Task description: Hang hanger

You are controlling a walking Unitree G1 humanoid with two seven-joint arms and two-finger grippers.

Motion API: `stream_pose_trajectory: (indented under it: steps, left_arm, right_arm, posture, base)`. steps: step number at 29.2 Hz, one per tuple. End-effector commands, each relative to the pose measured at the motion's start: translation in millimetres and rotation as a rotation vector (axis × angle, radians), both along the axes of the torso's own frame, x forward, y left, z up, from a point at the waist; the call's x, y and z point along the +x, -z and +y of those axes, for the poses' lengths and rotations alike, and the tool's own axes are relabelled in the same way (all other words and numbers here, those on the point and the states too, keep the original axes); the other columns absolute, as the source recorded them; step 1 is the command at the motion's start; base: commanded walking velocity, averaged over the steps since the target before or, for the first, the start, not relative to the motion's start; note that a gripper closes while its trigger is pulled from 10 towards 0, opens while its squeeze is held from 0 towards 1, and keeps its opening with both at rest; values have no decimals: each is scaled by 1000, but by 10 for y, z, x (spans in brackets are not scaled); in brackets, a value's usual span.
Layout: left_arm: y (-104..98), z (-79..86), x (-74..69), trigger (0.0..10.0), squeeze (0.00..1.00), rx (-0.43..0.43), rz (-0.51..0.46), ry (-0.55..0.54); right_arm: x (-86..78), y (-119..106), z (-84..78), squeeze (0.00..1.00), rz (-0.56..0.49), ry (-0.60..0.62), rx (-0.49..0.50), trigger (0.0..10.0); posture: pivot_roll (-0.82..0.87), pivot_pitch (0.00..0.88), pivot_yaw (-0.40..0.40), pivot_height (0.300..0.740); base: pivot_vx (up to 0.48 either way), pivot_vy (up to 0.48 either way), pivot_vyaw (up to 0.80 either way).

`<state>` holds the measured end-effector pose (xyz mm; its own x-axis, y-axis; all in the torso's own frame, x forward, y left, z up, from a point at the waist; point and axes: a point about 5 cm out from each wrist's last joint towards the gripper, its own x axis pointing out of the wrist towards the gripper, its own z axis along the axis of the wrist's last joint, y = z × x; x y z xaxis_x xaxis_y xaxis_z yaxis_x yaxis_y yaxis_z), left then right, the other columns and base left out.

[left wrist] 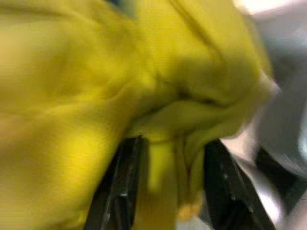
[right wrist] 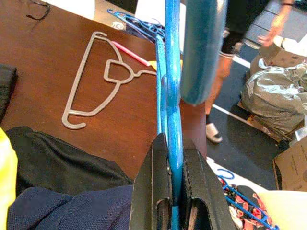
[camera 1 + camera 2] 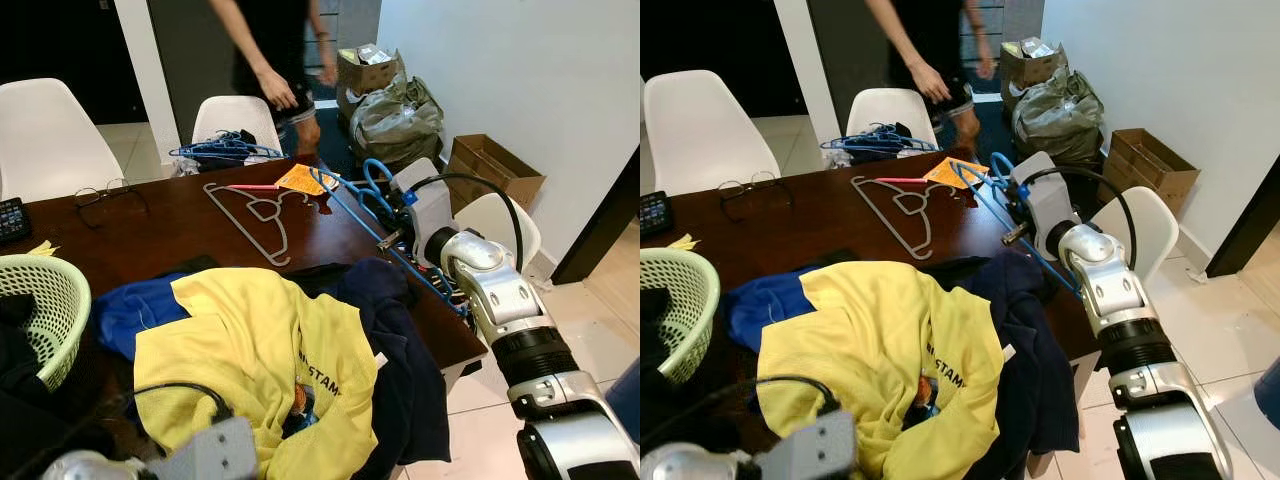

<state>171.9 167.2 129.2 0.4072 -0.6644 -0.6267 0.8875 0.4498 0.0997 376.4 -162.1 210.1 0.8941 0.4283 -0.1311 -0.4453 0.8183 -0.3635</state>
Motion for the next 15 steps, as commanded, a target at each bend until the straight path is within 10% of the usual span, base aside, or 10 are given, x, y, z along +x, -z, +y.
stream_pose_trajectory:
  steps: [1, 11, 12, 15]
  left_arm:
    - [-230, -12, 163, 10000, 1000, -114, -141, -63]
    - [-467, 5, 725, 10000, 1000, -301, -432, -353]
    - [-456, 8, 817, 10000, 0, -358, -447, -443]
    - [-429, 1, 892, 10000, 0, -418, -445, -526]
  right_arm:
    - [21, -42, 6, 0, -23, -2, 2, 10000]
    - [74, 37, -30, 0, -1, -5, -8, 10000]
    - [65, 60, -1, 0, 8, -18, -14, 10000]
    - [54, 85, 29, 0, 19, -33, -20, 10000]
  posture:
    - [82, 0, -28, 740]
    - [124, 0, -87, 740]
    - [123, 0, -86, 740]
    - [123, 0, -86, 740]
  base:
    - [0, 0, 0]
    - [0, 0, 0]
    - [0, 0, 0]
    - [0, 0, 0]
